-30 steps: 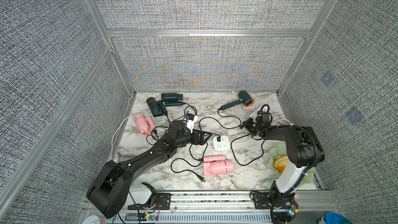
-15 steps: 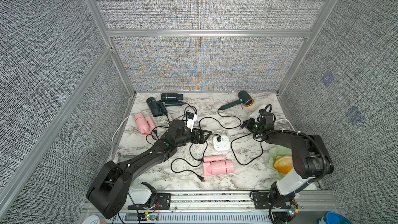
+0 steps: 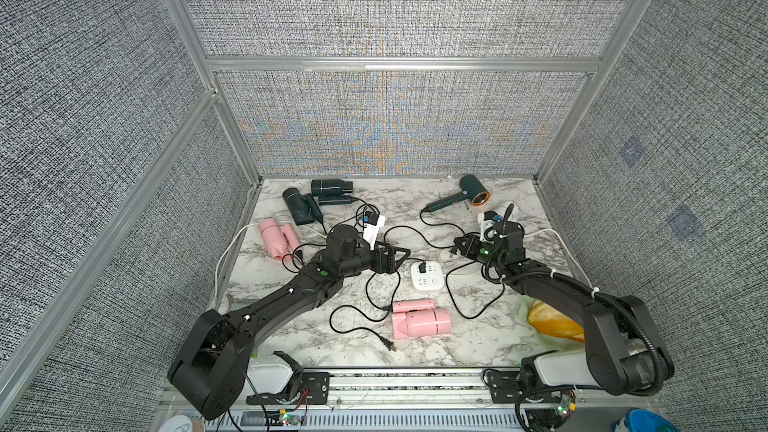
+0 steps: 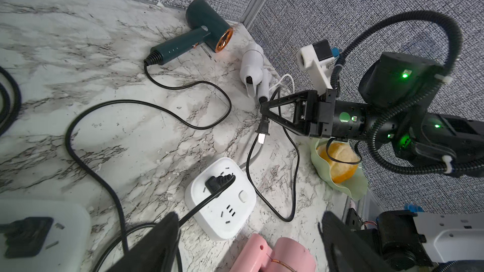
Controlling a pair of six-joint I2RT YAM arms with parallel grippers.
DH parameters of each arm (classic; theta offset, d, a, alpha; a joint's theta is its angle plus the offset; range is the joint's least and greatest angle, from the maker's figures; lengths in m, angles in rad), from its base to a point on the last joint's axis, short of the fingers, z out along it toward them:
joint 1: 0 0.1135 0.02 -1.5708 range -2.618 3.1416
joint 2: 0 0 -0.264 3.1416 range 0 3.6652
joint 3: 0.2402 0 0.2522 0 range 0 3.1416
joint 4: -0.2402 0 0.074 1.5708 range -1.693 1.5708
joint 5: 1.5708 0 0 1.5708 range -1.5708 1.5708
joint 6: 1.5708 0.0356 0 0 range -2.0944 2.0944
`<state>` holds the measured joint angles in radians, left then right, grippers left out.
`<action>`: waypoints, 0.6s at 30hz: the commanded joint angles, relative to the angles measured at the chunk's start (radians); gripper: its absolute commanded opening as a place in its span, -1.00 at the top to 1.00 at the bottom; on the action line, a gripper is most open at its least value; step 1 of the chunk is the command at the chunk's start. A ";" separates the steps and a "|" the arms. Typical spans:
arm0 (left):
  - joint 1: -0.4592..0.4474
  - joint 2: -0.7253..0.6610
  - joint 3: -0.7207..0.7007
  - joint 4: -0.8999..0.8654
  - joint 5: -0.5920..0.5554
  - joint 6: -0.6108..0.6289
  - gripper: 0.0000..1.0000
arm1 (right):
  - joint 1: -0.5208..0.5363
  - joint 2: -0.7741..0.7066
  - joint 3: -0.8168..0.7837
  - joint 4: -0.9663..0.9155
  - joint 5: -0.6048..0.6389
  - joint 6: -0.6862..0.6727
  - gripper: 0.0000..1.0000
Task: Charge the blow dryers
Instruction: Pick up the plug from the center of the board.
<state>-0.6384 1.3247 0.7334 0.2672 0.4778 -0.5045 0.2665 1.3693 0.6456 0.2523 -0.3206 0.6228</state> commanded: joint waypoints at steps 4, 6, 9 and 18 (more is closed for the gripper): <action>-0.041 0.070 0.073 0.003 0.042 0.040 -0.52 | 0.063 -0.049 -0.003 -0.030 0.001 -0.013 0.80; -0.055 0.098 0.096 -0.002 0.049 0.044 -0.51 | 0.077 -0.063 -0.004 -0.027 -0.017 -0.021 0.81; -0.068 0.138 0.127 0.016 0.078 0.034 -0.49 | 0.085 -0.084 -0.005 -0.029 -0.043 -0.033 0.81; -0.096 0.240 0.180 0.068 0.140 0.012 -0.48 | 0.088 -0.139 -0.013 -0.012 -0.152 -0.057 0.81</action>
<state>-0.7334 1.5536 0.9070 0.2813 0.5758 -0.4774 0.3527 1.2392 0.6334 0.2218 -0.4206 0.5774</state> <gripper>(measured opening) 0.741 0.128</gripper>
